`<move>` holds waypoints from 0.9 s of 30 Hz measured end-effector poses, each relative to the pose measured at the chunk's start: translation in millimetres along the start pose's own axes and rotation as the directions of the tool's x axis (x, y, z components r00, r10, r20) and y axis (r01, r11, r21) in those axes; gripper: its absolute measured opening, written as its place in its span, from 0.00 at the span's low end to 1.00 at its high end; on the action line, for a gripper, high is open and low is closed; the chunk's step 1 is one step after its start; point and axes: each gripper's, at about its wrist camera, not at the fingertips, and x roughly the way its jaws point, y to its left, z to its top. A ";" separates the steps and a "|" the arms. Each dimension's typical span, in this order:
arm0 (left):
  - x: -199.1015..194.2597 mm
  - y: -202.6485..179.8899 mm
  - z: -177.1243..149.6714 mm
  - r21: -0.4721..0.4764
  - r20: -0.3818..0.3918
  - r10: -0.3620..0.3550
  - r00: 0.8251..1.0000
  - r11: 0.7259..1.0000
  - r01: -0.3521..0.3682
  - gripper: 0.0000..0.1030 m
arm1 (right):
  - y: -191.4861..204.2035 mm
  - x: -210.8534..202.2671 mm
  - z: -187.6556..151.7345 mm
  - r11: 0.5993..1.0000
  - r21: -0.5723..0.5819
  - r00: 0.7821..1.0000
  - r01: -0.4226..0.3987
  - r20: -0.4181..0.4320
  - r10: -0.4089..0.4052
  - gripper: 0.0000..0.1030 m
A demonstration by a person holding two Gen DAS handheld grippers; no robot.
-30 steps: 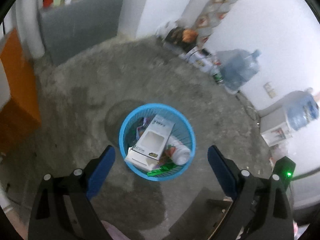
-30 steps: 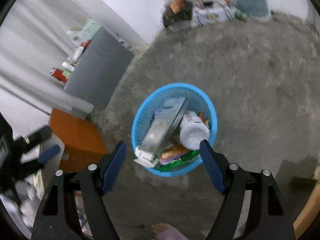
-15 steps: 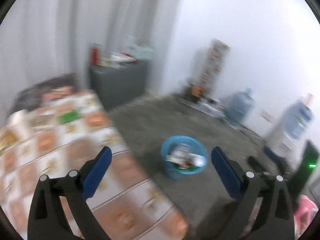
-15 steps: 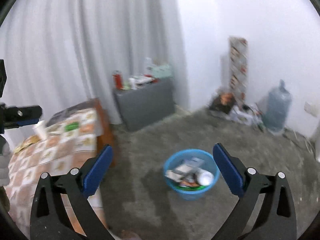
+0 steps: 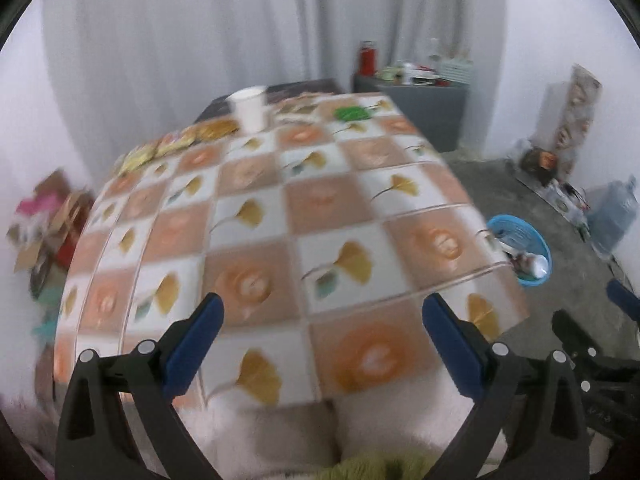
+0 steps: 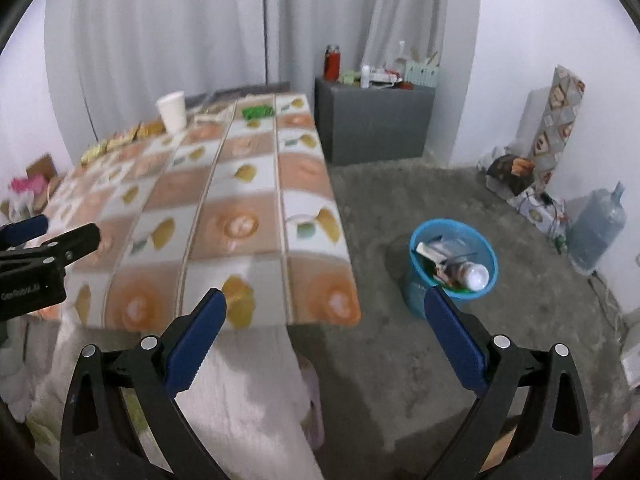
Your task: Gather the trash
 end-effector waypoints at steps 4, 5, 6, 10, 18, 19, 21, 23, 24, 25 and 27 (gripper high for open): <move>-2.6 19.9 -15.2 -0.086 -0.032 0.012 0.999 0.996 -0.015 0.95 | 7.1 -3.7 -1.0 0.999 -0.014 0.999 0.042 -0.009 -0.042 0.92; -2.7 22.8 -17.2 -0.098 -0.033 0.020 0.999 0.995 -0.023 0.95 | 5.4 -5.1 -0.3 0.999 -0.009 0.999 0.052 -0.008 -0.052 0.92; -2.2 25.1 -18.9 -0.106 -0.034 0.027 0.999 0.994 -0.030 0.95 | 7.9 -6.5 -5.9 0.998 -0.003 0.998 0.059 -0.006 -0.059 0.92; -4.9 25.2 -18.5 -0.104 -0.033 0.043 0.999 0.993 -0.046 0.95 | 3.8 -11.2 -8.9 0.996 0.016 0.996 0.092 -0.006 -0.092 0.92; -13.0 23.8 -14.0 -0.103 0.004 0.081 0.997 0.991 -0.081 0.95 | -2.6 -8.5 -8.8 0.993 0.035 0.994 0.113 -0.016 -0.112 0.92; -13.9 23.4 -13.5 -0.104 0.006 0.084 0.996 0.991 -0.083 0.95 | -3.1 -8.2 -8.4 0.993 0.036 0.994 0.112 -0.016 -0.111 0.92; -14.7 23.0 -12.6 -0.106 0.010 0.085 0.996 0.991 -0.083 0.95 | -3.2 -8.1 -8.1 0.993 0.034 0.994 0.111 -0.014 -0.110 0.92; -15.2 21.7 -12.3 -0.106 0.014 0.083 0.996 0.991 -0.081 0.95 | -2.1 -8.0 -8.1 0.993 0.034 0.994 0.110 -0.014 -0.110 0.92; -15.7 20.7 -12.0 -0.104 0.017 0.084 0.996 0.991 -0.081 0.95 | -2.2 -8.3 -8.0 0.993 0.032 0.994 0.111 -0.014 -0.110 0.92; -15.6 20.3 -11.3 -0.103 0.018 0.080 0.997 0.992 -0.078 0.95 | -2.1 -8.5 -7.9 0.993 0.031 0.994 0.110 -0.013 -0.110 0.92; -15.4 18.7 -10.5 -0.100 0.017 0.078 0.997 0.992 -0.076 0.95 | -2.0 -8.6 -7.8 0.993 0.035 0.994 0.110 -0.013 -0.109 0.92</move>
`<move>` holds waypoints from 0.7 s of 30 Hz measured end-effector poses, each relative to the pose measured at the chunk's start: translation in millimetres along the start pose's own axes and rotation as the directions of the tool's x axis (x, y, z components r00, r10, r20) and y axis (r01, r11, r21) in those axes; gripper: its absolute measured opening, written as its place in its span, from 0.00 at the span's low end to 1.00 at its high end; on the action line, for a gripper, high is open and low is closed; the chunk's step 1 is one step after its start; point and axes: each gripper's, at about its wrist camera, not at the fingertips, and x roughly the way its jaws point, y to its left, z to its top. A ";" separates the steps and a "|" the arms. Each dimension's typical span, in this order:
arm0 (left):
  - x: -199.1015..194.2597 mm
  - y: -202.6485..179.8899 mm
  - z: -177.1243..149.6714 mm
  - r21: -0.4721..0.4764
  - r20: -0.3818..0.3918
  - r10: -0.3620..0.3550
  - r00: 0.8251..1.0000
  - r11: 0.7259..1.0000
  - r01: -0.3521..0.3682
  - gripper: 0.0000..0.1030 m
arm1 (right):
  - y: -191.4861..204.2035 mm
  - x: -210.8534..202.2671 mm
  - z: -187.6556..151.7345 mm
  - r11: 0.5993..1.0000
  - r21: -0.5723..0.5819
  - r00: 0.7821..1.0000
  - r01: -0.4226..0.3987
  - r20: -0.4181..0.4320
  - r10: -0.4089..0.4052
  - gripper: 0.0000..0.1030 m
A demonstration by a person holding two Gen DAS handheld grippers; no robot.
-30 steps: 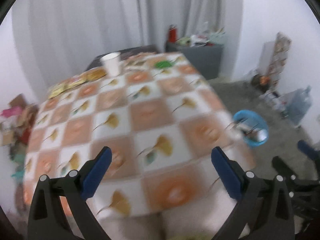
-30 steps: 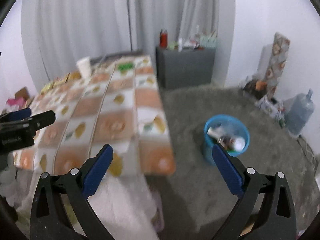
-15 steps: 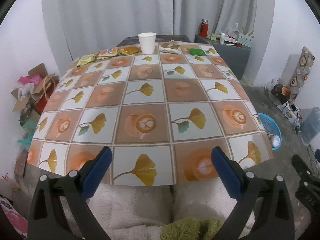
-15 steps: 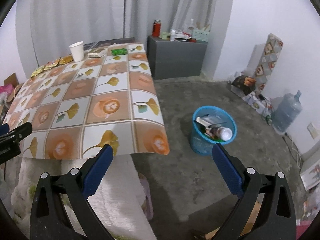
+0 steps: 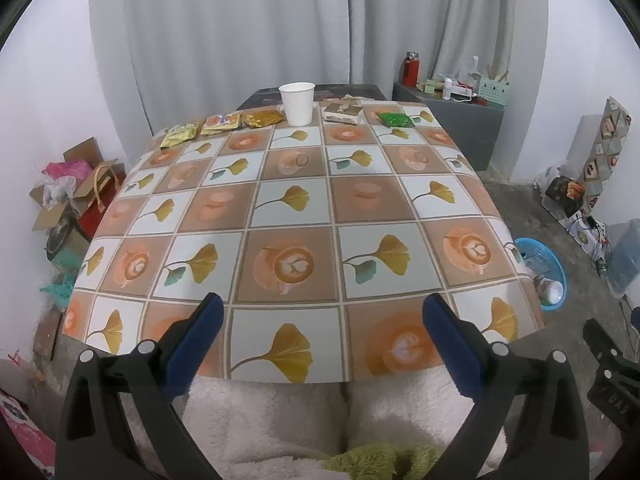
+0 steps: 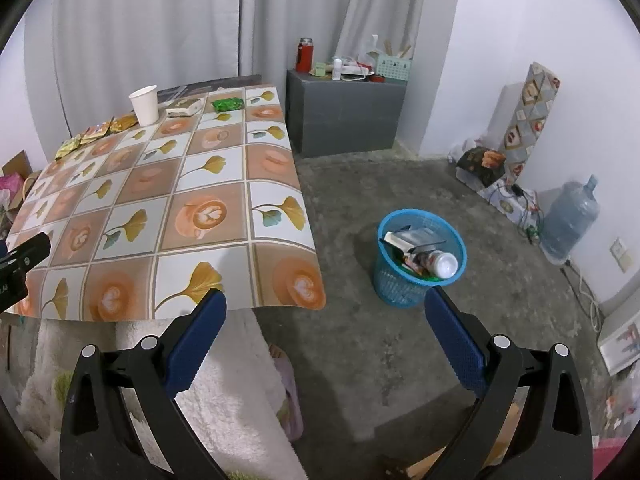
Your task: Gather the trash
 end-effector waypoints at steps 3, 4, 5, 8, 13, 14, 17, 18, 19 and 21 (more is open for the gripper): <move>-0.4 -2.1 0.7 0.004 0.003 0.000 1.000 1.000 0.000 0.95 | -0.5 0.7 0.2 1.000 0.002 1.000 -0.003 0.000 0.003 0.92; -0.6 -2.8 0.8 0.006 0.007 0.002 1.000 1.000 -0.002 0.95 | -0.3 1.1 0.3 1.000 0.004 1.000 -0.006 -0.002 0.006 0.92; -0.9 -3.7 0.8 0.009 0.011 0.004 1.000 1.000 -0.004 0.95 | -0.9 1.1 0.5 1.000 0.004 1.000 -0.008 -0.003 0.008 0.92; -1.0 -5.5 0.4 0.012 0.006 0.004 1.000 1.000 -0.004 0.95 | -0.1 1.9 2.1 1.000 0.002 1.000 -0.009 -0.007 0.009 0.92; -0.6 -7.2 1.2 0.018 0.000 -0.003 1.000 1.000 0.003 0.95 | -1.1 1.8 2.8 1.000 0.001 1.000 -0.006 -0.005 0.006 0.92; -0.5 -7.3 1.6 0.019 0.000 -0.004 1.000 1.000 0.004 0.95 | -1.3 1.7 3.2 1.000 0.004 1.000 -0.006 -0.006 0.006 0.92; 0.2 -7.2 1.9 0.018 -0.004 -0.006 1.000 1.000 0.006 0.95 | -0.9 1.9 4.1 1.000 0.005 1.000 -0.006 -0.005 0.006 0.92; 0.2 -7.3 2.0 0.018 -0.006 -0.006 1.000 1.000 0.006 0.95 | -1.4 2.0 4.3 1.000 0.004 1.000 -0.007 -0.005 0.007 0.92; -0.2 -7.4 2.0 0.018 -0.007 -0.005 1.000 1.000 0.005 0.95 | -2.5 2.0 3.6 1.000 0.003 1.000 -0.008 -0.005 0.008 0.92; 0.9 -8.1 1.3 0.018 -0.009 -0.005 1.000 1.000 0.006 0.95 | -2.0 2.0 3.8 1.000 0.003 1.000 -0.008 -0.004 0.008 0.92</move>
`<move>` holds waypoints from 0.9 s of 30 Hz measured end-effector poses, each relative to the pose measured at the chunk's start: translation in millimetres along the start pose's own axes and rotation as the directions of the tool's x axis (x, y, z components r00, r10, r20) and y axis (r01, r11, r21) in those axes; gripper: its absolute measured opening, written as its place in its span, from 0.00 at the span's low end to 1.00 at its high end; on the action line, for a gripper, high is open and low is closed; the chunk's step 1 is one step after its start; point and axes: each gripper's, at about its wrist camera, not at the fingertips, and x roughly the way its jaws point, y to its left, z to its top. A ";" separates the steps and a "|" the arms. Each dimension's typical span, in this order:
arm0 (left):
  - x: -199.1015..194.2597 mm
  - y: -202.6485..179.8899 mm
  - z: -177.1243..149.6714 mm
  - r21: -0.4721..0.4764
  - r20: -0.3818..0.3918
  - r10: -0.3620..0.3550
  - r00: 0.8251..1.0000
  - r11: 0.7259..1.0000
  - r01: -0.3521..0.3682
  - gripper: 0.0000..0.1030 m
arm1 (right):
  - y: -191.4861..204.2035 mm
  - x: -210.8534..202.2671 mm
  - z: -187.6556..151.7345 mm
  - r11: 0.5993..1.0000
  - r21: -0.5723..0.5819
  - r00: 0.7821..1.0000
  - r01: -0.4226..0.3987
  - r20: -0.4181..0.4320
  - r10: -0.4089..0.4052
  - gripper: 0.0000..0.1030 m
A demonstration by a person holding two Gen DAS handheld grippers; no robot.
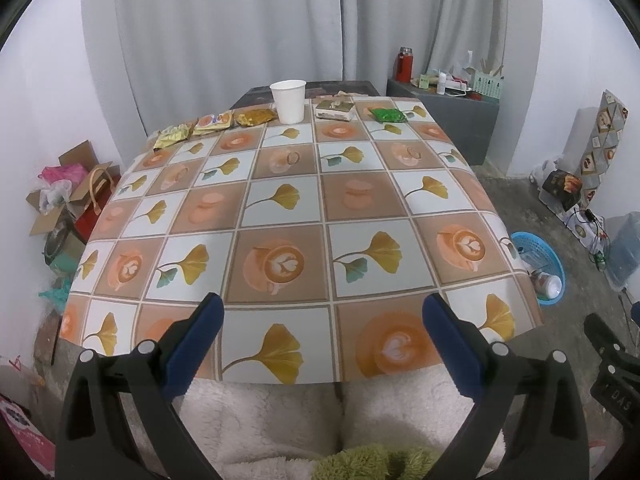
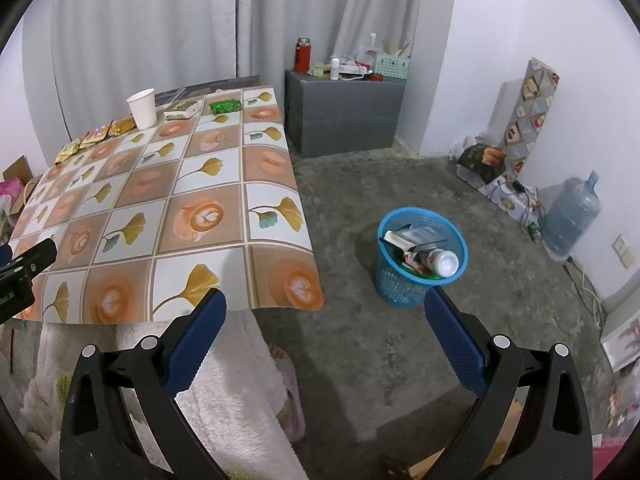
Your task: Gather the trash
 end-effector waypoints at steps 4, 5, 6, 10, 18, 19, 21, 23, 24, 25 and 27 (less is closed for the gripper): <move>0.1 0.0 -0.2 -0.001 0.004 -0.001 1.000 1.000 0.001 0.95 | 0.6 0.1 0.2 1.000 0.002 1.000 0.000 0.000 0.000 0.92; 0.1 -0.2 -0.3 -0.001 0.005 -0.001 1.000 1.000 0.001 0.95 | 0.8 0.1 0.2 1.000 0.002 1.000 0.001 0.000 -0.001 0.92; 0.3 -0.4 -0.3 0.000 0.003 -0.002 1.000 1.000 0.002 0.95 | 0.9 0.1 0.2 1.000 0.002 1.000 0.001 0.000 -0.001 0.92; -0.1 -0.2 -0.2 -0.001 0.002 0.000 1.000 1.000 0.000 0.95 | 0.3 0.1 -0.4 1.000 0.001 1.000 0.000 0.000 0.000 0.92; 1.1 1.0 0.2 0.000 0.002 -0.001 1.000 1.000 0.001 0.95 | 1.5 0.0 -0.8 1.000 0.004 1.000 0.002 0.000 -0.002 0.92; 1.1 0.8 0.2 0.000 0.001 -0.001 1.000 1.000 0.001 0.95 | 1.6 0.1 -0.5 1.000 0.004 1.000 0.002 0.000 -0.002 0.92; 0.9 0.6 0.1 0.000 0.001 -0.002 1.000 1.000 0.002 0.95 | 1.9 0.1 -0.5 1.000 0.004 1.000 0.002 0.001 -0.002 0.92; 1.0 0.8 0.2 0.000 0.001 -0.001 1.000 1.000 0.001 0.95 | 1.8 0.1 -0.4 1.000 0.004 1.000 0.002 0.001 -0.002 0.92; 1.3 1.3 0.2 0.000 0.001 -0.002 1.000 1.000 0.002 0.95 | 1.4 0.2 -1.0 1.000 0.005 1.000 0.001 0.001 -0.001 0.92; 0.9 0.8 0.1 0.000 0.001 -0.002 1.000 1.000 0.002 0.95 | 1.4 0.2 -1.3 1.000 0.004 1.000 0.002 0.001 -0.002 0.92; 0.7 0.9 0.1 -0.001 0.002 -0.001 1.000 1.000 0.001 0.95 | 1.3 0.3 -1.0 1.000 0.005 1.000 0.001 0.001 -0.001 0.92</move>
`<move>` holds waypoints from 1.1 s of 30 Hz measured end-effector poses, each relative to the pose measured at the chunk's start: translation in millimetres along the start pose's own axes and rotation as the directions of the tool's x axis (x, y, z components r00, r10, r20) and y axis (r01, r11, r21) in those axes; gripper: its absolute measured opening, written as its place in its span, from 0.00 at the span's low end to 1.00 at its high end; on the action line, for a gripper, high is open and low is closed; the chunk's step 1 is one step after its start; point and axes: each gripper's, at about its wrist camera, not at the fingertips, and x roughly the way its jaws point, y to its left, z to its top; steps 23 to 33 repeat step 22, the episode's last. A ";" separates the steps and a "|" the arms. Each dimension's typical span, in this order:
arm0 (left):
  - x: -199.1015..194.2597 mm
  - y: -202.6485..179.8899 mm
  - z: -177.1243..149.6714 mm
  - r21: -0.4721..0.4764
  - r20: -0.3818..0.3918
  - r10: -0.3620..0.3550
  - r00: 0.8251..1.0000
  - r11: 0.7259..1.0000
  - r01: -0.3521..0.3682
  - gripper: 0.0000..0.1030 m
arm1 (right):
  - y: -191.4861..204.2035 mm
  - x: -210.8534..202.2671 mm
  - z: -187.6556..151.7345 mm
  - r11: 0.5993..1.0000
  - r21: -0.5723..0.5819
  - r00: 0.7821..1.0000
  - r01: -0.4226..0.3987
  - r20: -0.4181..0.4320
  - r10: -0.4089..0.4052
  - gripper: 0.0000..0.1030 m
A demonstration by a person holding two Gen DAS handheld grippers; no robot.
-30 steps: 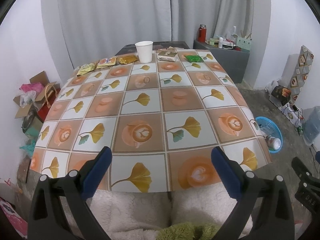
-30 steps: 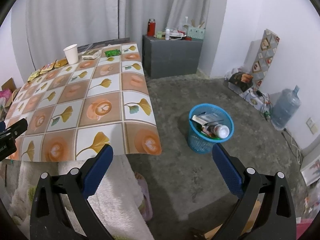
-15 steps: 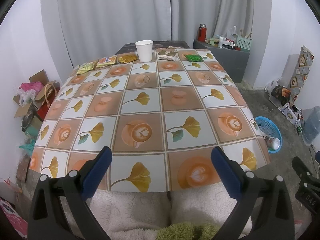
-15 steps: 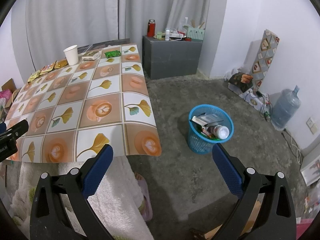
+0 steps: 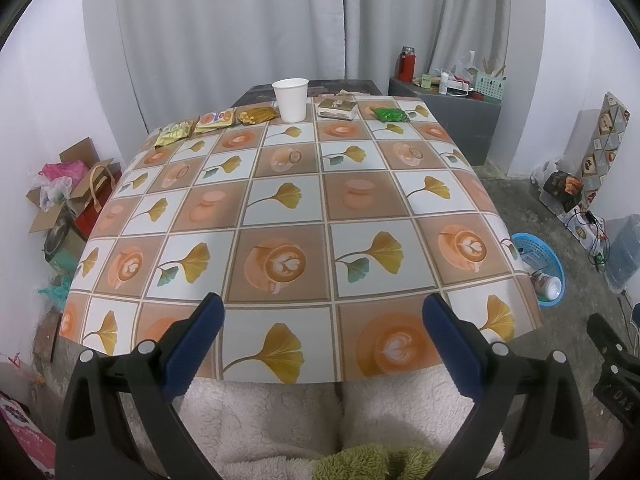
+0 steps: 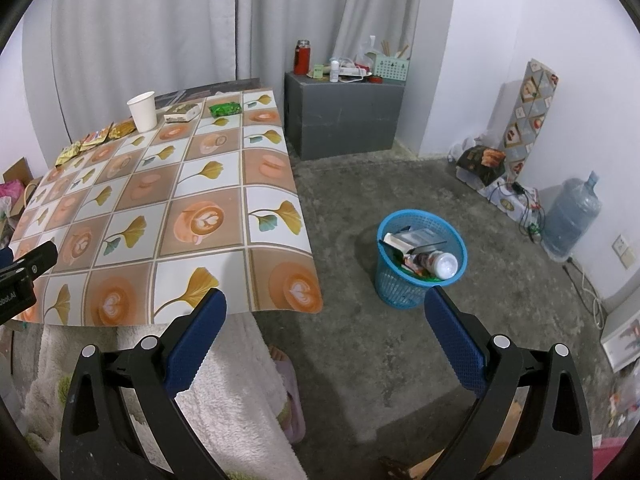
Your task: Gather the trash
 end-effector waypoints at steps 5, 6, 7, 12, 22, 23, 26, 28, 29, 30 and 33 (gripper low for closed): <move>0.7 0.4 0.0 0.002 0.000 -0.001 1.000 1.000 0.001 0.95 | 0.0 0.3 -0.5 1.000 0.000 1.000 0.000 -0.001 0.000 0.92; 0.7 0.3 0.1 0.002 -0.001 -0.001 1.000 1.000 0.001 0.95 | 0.4 0.5 0.1 1.000 0.000 1.000 0.000 -0.002 0.000 0.92; 0.9 0.8 0.1 0.001 -0.001 -0.002 1.000 1.000 0.002 0.95 | 0.5 0.2 -0.6 1.000 0.000 1.000 0.001 0.000 -0.001 0.92; 0.9 1.0 0.1 0.001 -0.001 -0.002 1.000 1.000 0.002 0.95 | 0.9 0.2 -0.7 1.000 0.002 1.000 0.001 0.000 -0.001 0.92; 1.1 1.4 0.4 0.002 -0.002 -0.003 1.000 1.000 0.003 0.95 | 0.4 0.4 -1.1 1.000 0.001 1.000 0.000 0.001 0.000 0.92; 1.1 1.4 0.4 0.002 -0.002 -0.003 1.000 1.000 0.003 0.95 | 0.4 0.4 -1.1 1.000 0.001 1.000 0.000 0.001 0.000 0.92; 1.1 1.4 0.4 0.002 -0.002 -0.003 1.000 1.000 0.003 0.95 | 0.4 0.4 -1.1 1.000 0.001 1.000 0.000 0.001 0.000 0.92; 1.1 1.4 0.4 0.002 -0.002 -0.003 1.000 1.000 0.003 0.95 | 0.4 0.4 -1.1 1.000 0.001 1.000 0.000 0.001 0.000 0.92; 1.1 1.4 0.4 0.002 -0.002 -0.003 1.000 1.000 0.003 0.95 | 0.4 0.4 -1.1 1.000 0.001 1.000 0.000 0.001 0.000 0.92; 1.1 1.4 0.4 0.002 -0.002 -0.003 1.000 1.000 0.003 0.95 | 0.4 0.4 -1.1 1.000 0.001 1.000 0.000 0.001 0.000 0.92; 1.1 1.4 0.4 0.002 -0.002 -0.003 1.000 1.000 0.003 0.95 | 0.4 0.4 -1.1 1.000 0.001 1.000 0.000 0.001 0.000 0.92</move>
